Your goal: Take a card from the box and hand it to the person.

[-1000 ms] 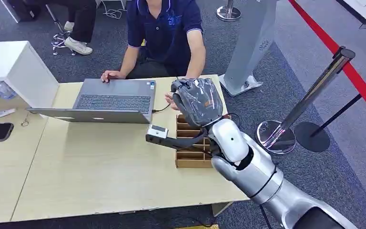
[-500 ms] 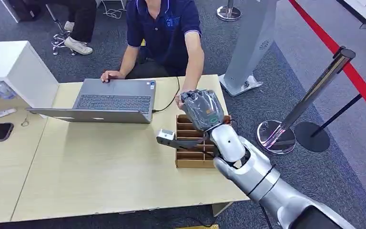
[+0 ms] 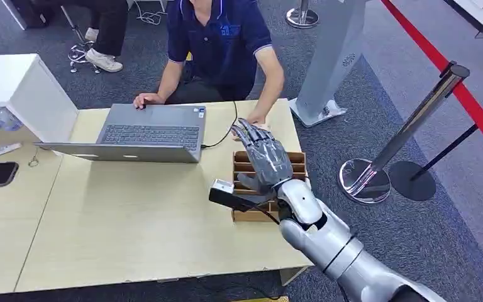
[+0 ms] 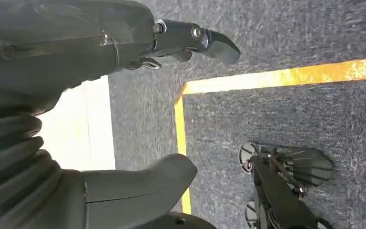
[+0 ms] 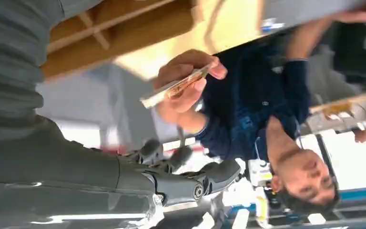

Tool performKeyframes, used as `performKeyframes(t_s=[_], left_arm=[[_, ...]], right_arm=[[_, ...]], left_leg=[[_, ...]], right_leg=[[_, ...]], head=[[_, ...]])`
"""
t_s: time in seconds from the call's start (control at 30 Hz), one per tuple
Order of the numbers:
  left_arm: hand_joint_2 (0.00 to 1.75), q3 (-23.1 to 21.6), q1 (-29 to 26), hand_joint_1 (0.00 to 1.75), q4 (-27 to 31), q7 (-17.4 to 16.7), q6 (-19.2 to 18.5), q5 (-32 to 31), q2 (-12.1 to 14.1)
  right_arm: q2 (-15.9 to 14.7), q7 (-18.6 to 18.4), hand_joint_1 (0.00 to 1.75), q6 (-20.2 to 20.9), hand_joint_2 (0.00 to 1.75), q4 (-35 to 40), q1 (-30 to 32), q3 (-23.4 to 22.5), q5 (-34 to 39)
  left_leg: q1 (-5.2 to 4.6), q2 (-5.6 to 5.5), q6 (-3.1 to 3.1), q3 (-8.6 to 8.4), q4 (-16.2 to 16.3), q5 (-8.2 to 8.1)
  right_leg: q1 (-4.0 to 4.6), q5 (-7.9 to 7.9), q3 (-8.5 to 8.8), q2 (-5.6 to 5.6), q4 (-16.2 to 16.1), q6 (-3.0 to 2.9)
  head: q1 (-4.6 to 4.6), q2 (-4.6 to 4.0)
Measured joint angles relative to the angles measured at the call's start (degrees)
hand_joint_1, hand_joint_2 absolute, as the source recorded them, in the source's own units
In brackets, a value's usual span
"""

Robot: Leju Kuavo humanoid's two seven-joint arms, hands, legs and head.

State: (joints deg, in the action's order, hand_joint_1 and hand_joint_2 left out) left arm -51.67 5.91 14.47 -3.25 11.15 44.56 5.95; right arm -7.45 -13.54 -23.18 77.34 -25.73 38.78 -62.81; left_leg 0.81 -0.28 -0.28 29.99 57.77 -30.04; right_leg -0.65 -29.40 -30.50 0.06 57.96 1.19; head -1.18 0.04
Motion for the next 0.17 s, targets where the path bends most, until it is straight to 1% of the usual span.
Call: performKeyframes(t_s=[0.07,0.17], left_arm=[[1.75,0.2,-0.1,0.0,0.0,-0.8,0.8,1.5,0.0],[1.75,0.3,-0.2,0.0,0.0,-1.4,1.8,3.0,0.1]], right_arm=[[0.4,2.1,0.0,-4.2,1.75,4.9,5.1,-1.1,6.3],[0.3,3.0,0.0,-7.6,1.75,13.5,12.0,-2.5,11.1]], left_leg=[[0.0,-0.03,-0.01,0.04,0.0,-0.01],[0.0,0.0,0.0,0.04,0.0,-0.09]], right_leg=[[0.0,-0.01,-0.02,-0.05,0.0,-0.01],[0.0,-0.08,-0.07,-0.04,0.0,-0.03]], head=[[0.0,-0.02],[0.04,0.0]])
